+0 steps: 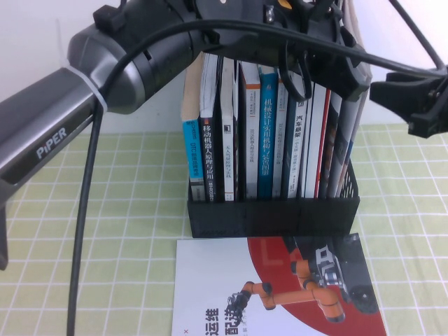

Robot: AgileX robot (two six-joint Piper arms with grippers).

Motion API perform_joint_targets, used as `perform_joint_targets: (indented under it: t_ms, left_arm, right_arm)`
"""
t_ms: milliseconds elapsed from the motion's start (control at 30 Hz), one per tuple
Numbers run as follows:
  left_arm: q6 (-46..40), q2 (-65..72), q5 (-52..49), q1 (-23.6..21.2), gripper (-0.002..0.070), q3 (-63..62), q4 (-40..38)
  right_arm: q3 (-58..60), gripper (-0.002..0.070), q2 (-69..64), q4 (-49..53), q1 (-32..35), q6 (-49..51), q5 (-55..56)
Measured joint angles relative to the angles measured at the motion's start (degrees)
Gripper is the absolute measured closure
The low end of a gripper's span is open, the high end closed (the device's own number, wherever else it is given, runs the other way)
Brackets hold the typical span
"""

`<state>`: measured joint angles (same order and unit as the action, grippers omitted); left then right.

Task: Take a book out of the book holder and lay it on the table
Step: Hold the bookshelf

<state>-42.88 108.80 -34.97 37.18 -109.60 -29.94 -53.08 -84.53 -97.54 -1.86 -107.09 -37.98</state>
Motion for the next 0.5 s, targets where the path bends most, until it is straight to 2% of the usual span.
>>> perform_joint_targets:
  t_ms: [500]
  left_arm:
    - [0.1,0.0,0.1,-0.3,0.0678,0.0,0.0]
  right_arm:
    - [0.0,0.0394,3.4,0.0,0.0,0.6,0.1]
